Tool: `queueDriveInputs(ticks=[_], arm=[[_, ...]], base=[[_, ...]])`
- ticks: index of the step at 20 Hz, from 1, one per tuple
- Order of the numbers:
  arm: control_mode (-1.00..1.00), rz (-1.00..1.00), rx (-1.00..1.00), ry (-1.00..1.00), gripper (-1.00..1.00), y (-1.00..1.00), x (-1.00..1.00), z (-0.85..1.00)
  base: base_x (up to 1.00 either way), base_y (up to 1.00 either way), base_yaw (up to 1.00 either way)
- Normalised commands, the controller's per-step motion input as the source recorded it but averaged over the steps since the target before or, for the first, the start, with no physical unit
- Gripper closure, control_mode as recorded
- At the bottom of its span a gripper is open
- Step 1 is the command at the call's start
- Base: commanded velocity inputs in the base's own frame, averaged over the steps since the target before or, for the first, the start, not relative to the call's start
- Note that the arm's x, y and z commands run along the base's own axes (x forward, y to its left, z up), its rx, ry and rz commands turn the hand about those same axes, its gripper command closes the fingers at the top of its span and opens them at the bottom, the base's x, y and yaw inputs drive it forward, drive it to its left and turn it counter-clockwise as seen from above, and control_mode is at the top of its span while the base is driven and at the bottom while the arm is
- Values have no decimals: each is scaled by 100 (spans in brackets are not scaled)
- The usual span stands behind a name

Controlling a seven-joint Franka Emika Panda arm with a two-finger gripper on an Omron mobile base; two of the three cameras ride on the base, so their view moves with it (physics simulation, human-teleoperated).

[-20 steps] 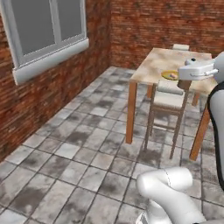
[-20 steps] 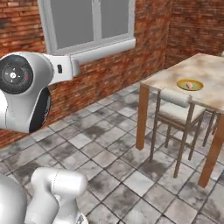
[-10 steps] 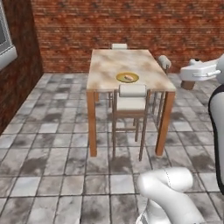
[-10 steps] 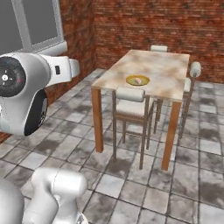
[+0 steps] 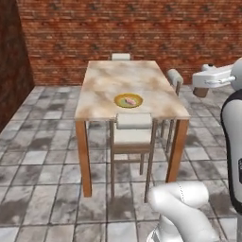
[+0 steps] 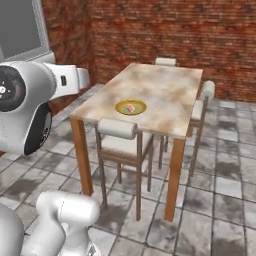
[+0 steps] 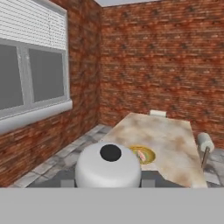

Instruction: Retrieve the shaker from the cabinet and place it next the steak on a plate on the dining table.

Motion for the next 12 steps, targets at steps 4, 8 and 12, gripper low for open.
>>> queueDriveInputs(ticks=[4, 8, 12], arm=[[100, 0, 0, 0, 100, 0, 0, 0], [100, 0, 0, 0, 100, 0, 0, 0], [100, 0, 0, 0, 100, 0, 0, 0]], base=[[100, -37, -32], [100, 13, -37], [89, 50, -31]])
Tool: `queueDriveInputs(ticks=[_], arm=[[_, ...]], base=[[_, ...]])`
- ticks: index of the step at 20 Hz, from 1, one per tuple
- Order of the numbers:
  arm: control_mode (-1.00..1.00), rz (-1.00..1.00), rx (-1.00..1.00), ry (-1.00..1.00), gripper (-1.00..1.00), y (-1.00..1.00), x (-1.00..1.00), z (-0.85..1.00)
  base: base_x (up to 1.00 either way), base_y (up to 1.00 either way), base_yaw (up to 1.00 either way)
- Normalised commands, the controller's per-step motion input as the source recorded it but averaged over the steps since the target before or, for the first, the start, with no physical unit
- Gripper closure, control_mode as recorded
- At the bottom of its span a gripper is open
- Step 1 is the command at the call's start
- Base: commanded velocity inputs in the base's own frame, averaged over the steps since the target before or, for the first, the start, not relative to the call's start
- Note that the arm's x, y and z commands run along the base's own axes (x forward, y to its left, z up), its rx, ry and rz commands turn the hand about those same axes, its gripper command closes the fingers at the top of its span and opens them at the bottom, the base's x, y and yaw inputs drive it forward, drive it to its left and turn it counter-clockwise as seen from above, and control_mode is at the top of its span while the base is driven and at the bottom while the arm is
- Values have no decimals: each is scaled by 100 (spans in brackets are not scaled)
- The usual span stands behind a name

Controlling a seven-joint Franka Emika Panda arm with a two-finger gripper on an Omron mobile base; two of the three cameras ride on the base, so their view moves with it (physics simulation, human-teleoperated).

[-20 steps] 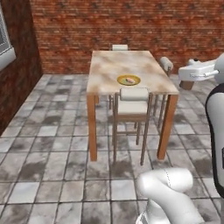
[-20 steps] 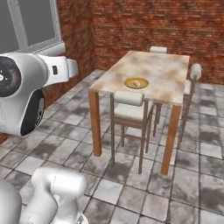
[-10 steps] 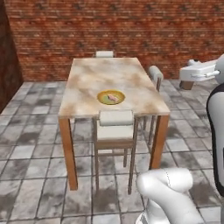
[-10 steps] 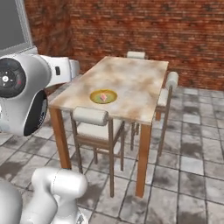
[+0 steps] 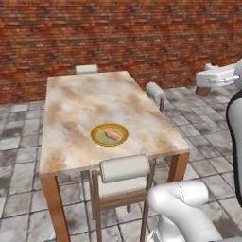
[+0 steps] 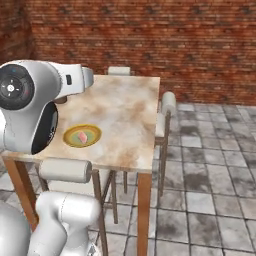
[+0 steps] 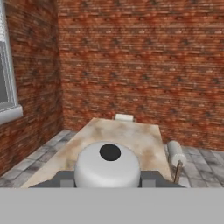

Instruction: Retrieve the shaker from the cabinet and place it next the steak on a plate on the dining table.

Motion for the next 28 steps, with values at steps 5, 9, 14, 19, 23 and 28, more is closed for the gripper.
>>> queueDriveInputs(ticks=[5, 9, 14, 19, 23, 28], arm=[[100, 0, 0, 0, 100, 0, 0, 0], [100, 0, 0, 0, 100, 0, 0, 0], [100, 0, 0, 0, 100, 0, 0, 0], [100, 0, 0, 0, 100, 0, 0, 0], [100, 0, 0, 0, 100, 0, 0, 0], [100, 0, 0, 0, 100, 0, 0, 0]], base=[[86, 13, -19], [39, 32, -12], [8, 49, 6], [0, 46, 44], [7, 21, 49], [52, 0, 12]])
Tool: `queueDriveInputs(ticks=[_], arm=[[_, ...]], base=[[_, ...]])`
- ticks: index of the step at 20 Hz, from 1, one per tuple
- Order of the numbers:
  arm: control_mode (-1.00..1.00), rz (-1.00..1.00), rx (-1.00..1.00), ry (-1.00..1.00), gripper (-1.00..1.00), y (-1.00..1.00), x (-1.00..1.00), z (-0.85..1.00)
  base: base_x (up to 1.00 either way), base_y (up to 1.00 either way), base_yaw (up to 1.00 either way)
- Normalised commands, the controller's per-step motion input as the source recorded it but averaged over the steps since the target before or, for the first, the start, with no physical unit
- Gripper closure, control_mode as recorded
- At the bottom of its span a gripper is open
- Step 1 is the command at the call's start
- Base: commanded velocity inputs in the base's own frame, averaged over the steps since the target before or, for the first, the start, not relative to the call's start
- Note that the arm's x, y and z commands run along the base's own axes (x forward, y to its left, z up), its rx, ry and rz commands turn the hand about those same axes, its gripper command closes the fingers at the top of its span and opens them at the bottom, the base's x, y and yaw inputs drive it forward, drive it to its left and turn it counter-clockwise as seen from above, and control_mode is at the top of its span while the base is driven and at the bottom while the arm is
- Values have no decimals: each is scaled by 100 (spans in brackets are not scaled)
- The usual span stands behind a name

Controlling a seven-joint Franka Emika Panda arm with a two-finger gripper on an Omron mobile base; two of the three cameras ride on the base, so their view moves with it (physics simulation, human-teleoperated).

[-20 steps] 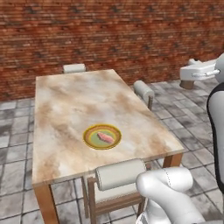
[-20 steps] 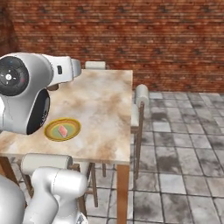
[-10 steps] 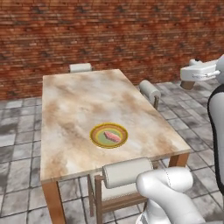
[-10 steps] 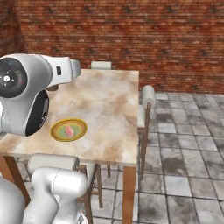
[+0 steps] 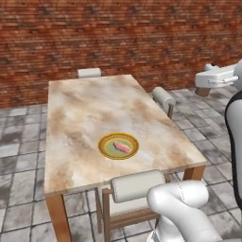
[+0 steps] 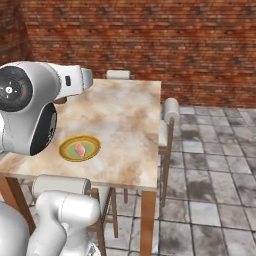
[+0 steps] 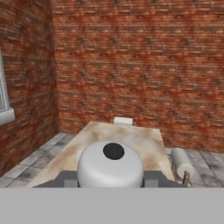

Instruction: Retrieve the shaker from the cabinet and place it next the steak on a plate on the dining table.

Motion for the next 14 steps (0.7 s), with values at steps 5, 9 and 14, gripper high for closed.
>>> queueDriveInputs(ticks=[5, 9, 14], arm=[[100, 0, 0, 0, 100, 0, 0, 0], [100, 0, 0, 0, 100, 0, 0, 0], [-100, 14, 0, 0, 100, 0, 24, -10]], base=[[68, 0, 18], [48, 0, 32], [26, 0, 19]])
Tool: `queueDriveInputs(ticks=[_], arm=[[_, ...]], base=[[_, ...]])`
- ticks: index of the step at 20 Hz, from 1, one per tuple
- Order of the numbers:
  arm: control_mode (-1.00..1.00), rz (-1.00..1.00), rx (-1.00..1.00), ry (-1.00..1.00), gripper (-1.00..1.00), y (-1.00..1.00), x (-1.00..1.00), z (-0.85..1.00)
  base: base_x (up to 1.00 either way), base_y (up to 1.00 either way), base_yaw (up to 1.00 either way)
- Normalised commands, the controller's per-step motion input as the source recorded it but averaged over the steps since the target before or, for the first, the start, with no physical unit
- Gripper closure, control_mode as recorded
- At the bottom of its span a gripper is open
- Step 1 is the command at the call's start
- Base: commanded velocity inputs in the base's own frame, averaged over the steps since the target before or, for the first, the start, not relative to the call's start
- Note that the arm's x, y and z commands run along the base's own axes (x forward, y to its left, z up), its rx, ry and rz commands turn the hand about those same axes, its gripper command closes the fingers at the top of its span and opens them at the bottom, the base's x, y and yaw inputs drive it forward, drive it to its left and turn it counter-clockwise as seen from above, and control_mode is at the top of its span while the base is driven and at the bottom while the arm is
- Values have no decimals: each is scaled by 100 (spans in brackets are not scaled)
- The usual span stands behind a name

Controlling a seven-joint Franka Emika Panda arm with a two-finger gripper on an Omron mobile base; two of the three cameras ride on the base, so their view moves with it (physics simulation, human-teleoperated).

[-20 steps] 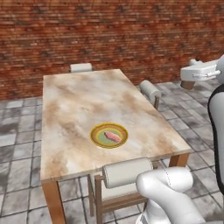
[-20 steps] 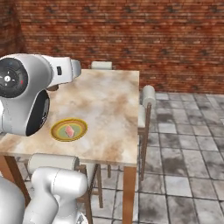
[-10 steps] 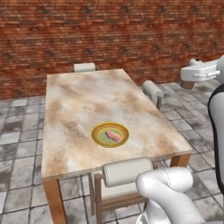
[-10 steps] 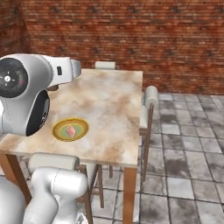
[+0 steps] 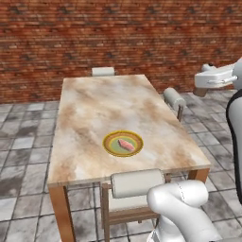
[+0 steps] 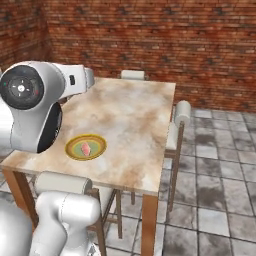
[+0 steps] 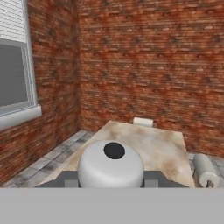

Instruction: Retrieve the shaker from the cabinet and place it next the steak on a plate on the dining table.

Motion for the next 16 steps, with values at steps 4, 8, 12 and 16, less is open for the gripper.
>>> queueDriveInputs(ticks=[4, 8, 12, 16], arm=[[-100, 43, -2, 0, 100, -11, 71, -46], [-100, 48, -7, 0, 100, -12, 59, -60], [-100, 49, -13, 0, 100, -13, 36, -56], [-100, 50, -18, 0, 100, -5, 35, -58]], base=[[0, 0, 0], [0, 0, 0], [0, 0, 0], [0, 0, 0]])
